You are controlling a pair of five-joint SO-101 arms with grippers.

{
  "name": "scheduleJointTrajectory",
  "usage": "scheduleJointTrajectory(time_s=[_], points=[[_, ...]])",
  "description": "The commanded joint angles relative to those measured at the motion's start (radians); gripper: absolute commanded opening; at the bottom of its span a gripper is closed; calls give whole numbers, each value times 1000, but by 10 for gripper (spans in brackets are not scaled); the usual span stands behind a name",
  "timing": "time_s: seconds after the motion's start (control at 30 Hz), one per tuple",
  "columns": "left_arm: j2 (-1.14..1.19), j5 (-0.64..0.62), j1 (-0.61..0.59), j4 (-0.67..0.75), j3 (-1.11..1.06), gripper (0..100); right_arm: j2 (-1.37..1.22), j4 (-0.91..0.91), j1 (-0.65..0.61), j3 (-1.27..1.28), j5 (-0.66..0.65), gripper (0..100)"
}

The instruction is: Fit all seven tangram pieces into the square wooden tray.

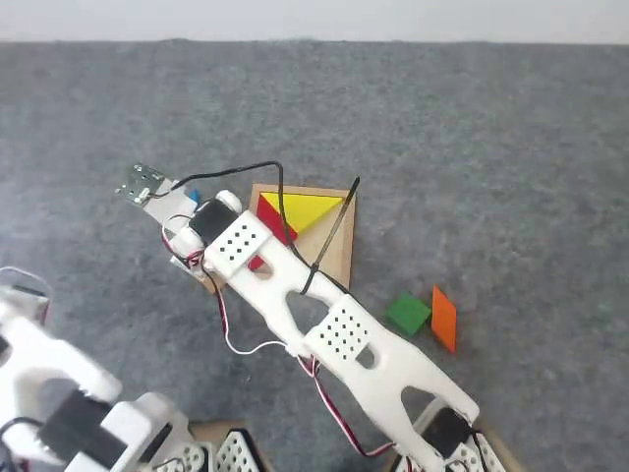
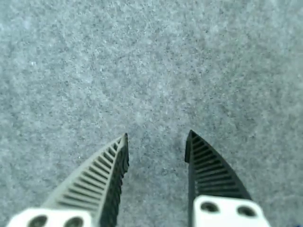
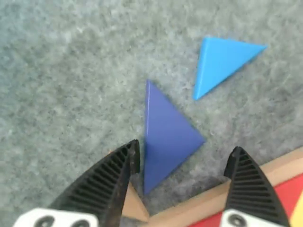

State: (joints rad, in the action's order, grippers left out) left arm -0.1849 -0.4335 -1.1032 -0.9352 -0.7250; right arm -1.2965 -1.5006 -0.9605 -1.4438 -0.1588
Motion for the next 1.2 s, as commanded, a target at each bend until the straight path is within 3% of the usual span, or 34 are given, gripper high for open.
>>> scheduleJointTrajectory(time_s=[0.0,0.33,0.5,1.03,1.17], points=[[-6,-6,-2,-8,42,187,19,91,-4,38,60,296],[-6,-6,-5,-8,42,186,18,116,-13,46,15,288],[-6,-6,-6,-8,42,186,18,116,-15,46,-34,170],[-6,-2,-6,-8,41,186,16,96,-8,48,-32,190],[-6,-2,-6,-9,41,186,18,97,-7,46,-35,110]])
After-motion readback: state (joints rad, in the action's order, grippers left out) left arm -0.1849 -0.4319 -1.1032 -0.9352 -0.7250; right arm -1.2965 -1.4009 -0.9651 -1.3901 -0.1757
